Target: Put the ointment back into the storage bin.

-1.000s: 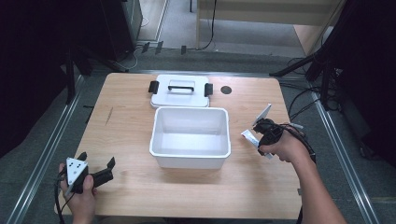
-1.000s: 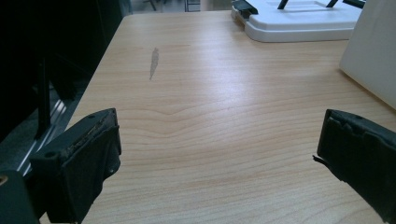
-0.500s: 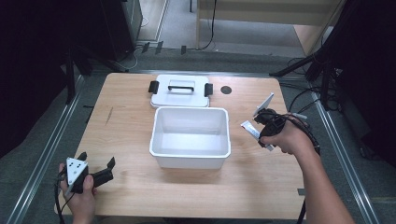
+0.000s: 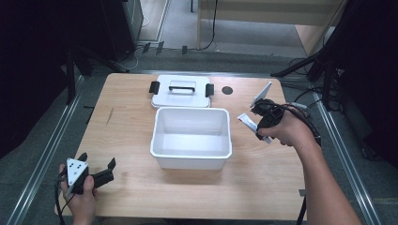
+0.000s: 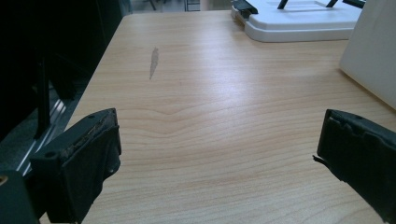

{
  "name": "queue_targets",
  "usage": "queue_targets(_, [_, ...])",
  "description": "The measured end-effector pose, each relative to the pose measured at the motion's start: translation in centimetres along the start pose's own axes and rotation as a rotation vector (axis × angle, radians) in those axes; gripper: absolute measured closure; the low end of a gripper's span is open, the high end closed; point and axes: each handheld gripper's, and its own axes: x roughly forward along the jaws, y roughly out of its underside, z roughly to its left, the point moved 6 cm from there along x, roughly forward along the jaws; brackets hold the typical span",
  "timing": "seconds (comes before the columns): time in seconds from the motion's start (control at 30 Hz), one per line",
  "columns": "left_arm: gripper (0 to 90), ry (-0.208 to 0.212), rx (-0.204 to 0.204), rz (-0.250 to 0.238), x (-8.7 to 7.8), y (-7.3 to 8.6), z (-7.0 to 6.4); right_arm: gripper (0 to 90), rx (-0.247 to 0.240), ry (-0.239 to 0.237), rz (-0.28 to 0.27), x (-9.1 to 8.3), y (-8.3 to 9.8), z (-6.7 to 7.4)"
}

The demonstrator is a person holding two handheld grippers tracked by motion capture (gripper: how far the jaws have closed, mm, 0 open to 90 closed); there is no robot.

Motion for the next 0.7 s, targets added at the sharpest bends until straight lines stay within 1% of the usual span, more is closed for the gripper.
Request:
queue_targets(0.07, [0.4, 0.000, -0.001, 0.001, 0.0, 0.0, 0.0, 72.1, 0.005, -0.002, -0.003, -0.4, -0.2, 0.2])
queue_targets(0.1, [0.4, 0.000, -0.001, 0.001, 0.0, 0.0, 0.0, 72.1, -0.005, -0.001, -0.011, -0.8, -0.5, 0.2])
queue_targets(0.2, [0.4, 0.000, -0.001, 0.001, 0.0, 0.0, 0.0, 72.1, 0.001, -0.005, -0.012, -1.2, -0.6, 0.4])
queue_targets(0.37, [0.4, -0.001, -0.004, 0.000, 0.0, 0.0, 0.0, 72.1, -0.011, -0.009, -0.025, -2.2, -1.1, 0.8])
queue_targets(0.43, [0.4, 0.000, -0.003, 0.001, 0.0, 0.0, 0.0, 72.1, -0.020, -0.006, -0.035, -2.9, -1.5, 1.1])
queue_targets(0.7, [0.4, 0.002, -0.004, 0.003, 0.0, 0.0, 0.0, 72.1, -0.036, -0.003, -0.048, -4.1, -2.2, 1.8])
